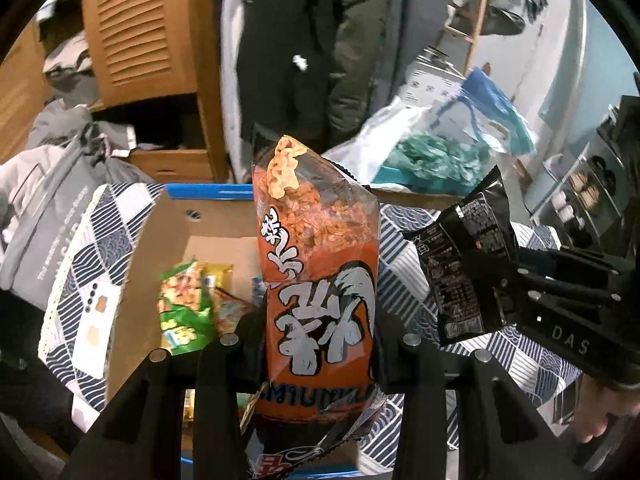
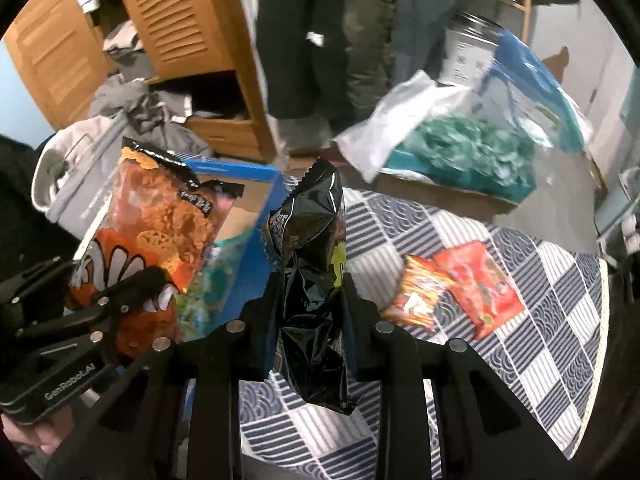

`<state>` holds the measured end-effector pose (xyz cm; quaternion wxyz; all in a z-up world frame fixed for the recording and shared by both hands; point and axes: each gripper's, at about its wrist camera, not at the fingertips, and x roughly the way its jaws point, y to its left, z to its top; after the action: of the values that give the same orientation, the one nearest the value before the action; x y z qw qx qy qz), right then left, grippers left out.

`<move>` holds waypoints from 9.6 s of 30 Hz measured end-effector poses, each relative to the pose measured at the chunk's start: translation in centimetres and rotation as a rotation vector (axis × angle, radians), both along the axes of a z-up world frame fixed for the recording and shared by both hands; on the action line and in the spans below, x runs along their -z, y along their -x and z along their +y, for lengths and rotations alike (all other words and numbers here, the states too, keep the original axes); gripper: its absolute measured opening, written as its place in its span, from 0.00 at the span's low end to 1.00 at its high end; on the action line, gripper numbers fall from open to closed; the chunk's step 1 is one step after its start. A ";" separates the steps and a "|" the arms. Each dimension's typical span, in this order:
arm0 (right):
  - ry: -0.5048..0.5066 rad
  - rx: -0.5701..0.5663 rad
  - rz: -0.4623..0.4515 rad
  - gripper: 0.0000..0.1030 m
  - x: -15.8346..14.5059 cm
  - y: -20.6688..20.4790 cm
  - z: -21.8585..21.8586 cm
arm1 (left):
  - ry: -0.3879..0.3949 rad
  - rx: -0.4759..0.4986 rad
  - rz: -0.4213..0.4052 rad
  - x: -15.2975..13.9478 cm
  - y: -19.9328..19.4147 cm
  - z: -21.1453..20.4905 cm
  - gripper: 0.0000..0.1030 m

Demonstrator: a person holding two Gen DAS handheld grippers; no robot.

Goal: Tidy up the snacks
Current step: 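Carry both held bags over the cardboard box, then lower both bags into the box and open both grippers, then move both open grippers back toward the two small red bags, then grasp the yellow-red fries bag with the left gripper while the right grasps the red bag, then lift both held red bags off the table, then carry both held bags over the cardboard box, then lower both bags into the box and open both grippers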

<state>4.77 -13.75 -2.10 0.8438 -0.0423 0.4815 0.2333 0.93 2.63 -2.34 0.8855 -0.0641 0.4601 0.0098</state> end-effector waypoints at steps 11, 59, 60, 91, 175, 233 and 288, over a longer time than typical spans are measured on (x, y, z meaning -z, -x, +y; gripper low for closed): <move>0.012 -0.103 0.004 0.24 0.2 0.3 6.6 | 0.006 -0.105 0.009 0.7 1.1 5.2 0.39; 0.038 -0.146 0.007 0.62 0.8 -0.5 10.3 | -0.070 -0.229 0.012 0.8 1.4 8.5 0.70; 0.041 -0.140 0.004 0.62 0.7 -0.5 9.8 | -0.075 -0.220 0.011 0.7 1.2 8.0 0.70; 0.048 0.083 0.024 0.73 2.0 -2.9 -6.7 | -0.086 -0.025 0.121 2.0 -3.7 -5.3 0.78; 0.168 0.023 0.340 0.37 19.0 -12.3 -17.3 | -0.081 0.206 0.339 17.3 -14.4 -20.7 0.44; -0.011 0.006 0.073 0.29 1.8 -3.0 -9.7 | -0.084 0.098 0.034 -0.8 -4.6 -7.1 0.42; -0.049 -0.269 0.144 0.44 1.6 -3.9 11.6 | -0.068 -0.182 0.101 1.9 -1.1 8.8 0.59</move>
<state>8.64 -2.16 -3.66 0.7688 -0.0689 0.5250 0.3584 2.02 11.45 -4.24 0.8582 -0.0752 0.4960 0.1090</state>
